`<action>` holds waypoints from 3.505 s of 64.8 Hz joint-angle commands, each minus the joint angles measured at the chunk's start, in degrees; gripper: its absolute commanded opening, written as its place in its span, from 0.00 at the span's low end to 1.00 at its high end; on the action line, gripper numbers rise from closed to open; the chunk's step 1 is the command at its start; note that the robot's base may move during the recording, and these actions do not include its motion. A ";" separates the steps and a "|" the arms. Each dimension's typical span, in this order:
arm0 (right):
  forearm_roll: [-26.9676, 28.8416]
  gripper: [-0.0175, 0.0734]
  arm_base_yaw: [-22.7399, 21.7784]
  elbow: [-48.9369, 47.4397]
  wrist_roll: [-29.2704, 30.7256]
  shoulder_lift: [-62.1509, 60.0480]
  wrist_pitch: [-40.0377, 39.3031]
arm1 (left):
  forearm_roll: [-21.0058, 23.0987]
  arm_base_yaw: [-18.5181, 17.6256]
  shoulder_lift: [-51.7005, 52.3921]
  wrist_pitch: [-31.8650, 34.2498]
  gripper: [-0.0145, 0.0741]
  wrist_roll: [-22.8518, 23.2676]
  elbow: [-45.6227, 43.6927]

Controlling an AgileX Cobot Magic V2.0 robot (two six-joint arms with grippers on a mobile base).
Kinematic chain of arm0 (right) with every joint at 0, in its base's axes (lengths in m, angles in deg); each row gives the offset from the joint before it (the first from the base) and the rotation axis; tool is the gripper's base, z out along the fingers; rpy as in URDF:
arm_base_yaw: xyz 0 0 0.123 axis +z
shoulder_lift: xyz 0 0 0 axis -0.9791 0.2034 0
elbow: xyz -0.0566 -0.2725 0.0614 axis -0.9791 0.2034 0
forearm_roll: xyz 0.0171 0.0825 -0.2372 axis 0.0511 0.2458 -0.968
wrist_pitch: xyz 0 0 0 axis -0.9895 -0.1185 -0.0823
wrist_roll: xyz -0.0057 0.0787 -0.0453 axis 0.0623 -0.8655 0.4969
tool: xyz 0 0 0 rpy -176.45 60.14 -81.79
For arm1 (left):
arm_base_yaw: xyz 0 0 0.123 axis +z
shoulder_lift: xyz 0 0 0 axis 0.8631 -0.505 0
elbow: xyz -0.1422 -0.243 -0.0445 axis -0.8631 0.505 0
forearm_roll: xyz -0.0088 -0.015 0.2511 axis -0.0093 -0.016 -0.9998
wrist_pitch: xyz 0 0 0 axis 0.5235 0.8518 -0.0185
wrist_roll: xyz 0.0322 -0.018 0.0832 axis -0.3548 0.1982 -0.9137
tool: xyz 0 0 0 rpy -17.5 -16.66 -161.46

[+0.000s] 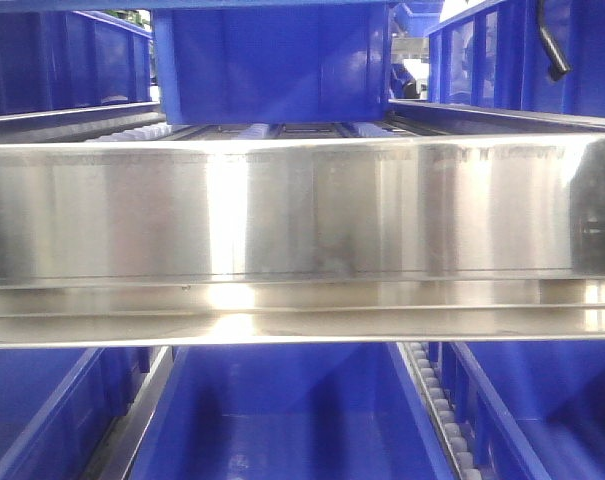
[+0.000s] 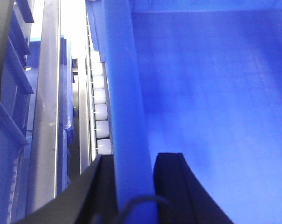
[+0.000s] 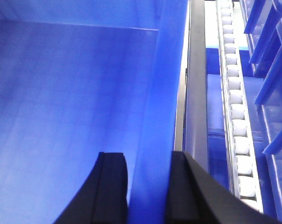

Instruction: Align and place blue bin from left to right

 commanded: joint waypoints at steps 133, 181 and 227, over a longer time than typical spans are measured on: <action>-0.86 0.03 -0.07 -1.40 1.40 -0.36 -7.58 | 0.39 -0.44 1.43 5.14 0.04 -0.48 -0.87; -0.86 0.03 -0.07 -1.40 1.40 -0.26 -7.68 | -0.30 -0.44 1.43 5.14 0.04 -0.48 -0.87; -0.86 0.03 -0.07 -1.40 1.40 -0.26 -7.79 | -0.30 -0.44 1.43 5.14 0.04 -0.48 -0.87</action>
